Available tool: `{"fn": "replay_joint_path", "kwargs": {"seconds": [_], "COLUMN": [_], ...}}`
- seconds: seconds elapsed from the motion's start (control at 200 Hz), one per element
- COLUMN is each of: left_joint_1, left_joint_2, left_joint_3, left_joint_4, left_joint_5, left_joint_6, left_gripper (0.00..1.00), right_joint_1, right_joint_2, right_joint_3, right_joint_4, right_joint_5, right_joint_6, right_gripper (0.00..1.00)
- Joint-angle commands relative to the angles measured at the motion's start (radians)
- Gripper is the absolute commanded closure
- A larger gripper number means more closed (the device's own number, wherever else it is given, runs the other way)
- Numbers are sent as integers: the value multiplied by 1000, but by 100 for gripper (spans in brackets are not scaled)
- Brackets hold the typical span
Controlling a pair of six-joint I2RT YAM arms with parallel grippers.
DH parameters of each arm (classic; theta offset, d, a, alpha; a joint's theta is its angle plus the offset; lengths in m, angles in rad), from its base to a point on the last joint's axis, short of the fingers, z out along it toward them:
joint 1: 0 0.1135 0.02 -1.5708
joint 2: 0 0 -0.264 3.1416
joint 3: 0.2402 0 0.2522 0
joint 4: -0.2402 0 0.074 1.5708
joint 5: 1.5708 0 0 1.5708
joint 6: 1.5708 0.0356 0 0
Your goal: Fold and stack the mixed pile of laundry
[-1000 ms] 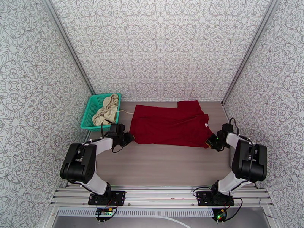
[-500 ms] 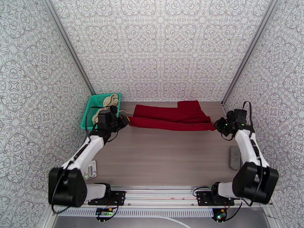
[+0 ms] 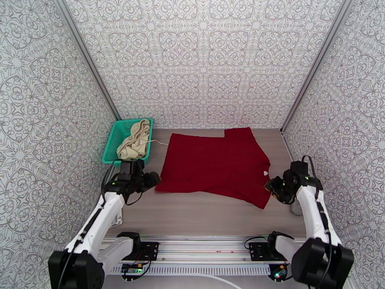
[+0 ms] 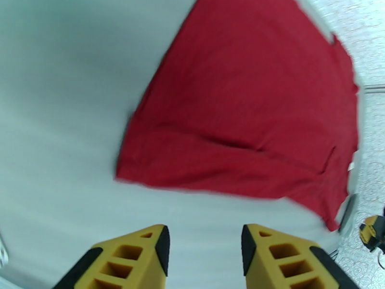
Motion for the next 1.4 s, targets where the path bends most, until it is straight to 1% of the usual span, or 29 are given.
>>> {"fn": "replay_joint_path", "kwargs": {"seconds": [0.0,0.115,0.155,0.2,0.265,0.345,0.415,0.51,0.585,0.71,0.785,0.905,1.065,1.095,1.285,1.395], "left_joint_1": [9,-3,-18,-40,-73,-96,-108,-145,-171,-196,-194,-194,-187,-185,-177,-174], "left_joint_2": [3,73,112,164,241,327,404,511,587,689,739,773,773,772,769,772], "left_joint_3": [25,50,59,78,103,129,186,284,348,406,422,419,391,385,367,358], "left_joint_4": [-73,-14,18,49,85,153,195,223,239,302,327,353,366,370,382,391], "left_joint_5": [-25,-3,14,28,33,44,71,78,98,110,123,137,142,143,148,151], "left_joint_6": [37,64,70,79,92,97,105,137,157,160,148,140,138,137,131,127], "left_gripper": [52,50,50,49,46,44,44,45,46,47,48,49,49,49,49,49], "right_joint_1": [-2,11,48,112,160,163,163,163,160,155,154,154,155,155,155,155], "right_joint_2": [-6,43,69,117,181,254,355,460,568,698,773,810,814,817,801,789], "right_joint_3": [49,40,38,45,49,52,107,162,235,294,339,358,339,335,310,314], "right_joint_4": [-89,-44,-16,4,48,142,191,286,293,333,328,333,321,321,337,329], "right_joint_5": [46,43,57,108,144,181,238,210,240,241,206,189,241,246,227,221], "right_joint_6": [-34,-44,-46,-43,-46,-47,-52,-47,-47,-49,-52,-54,-82,-85,-84,-95], "right_gripper": [56,54,54,53,51,49,49,49,49,49,53,62,64,66,90,100]}}
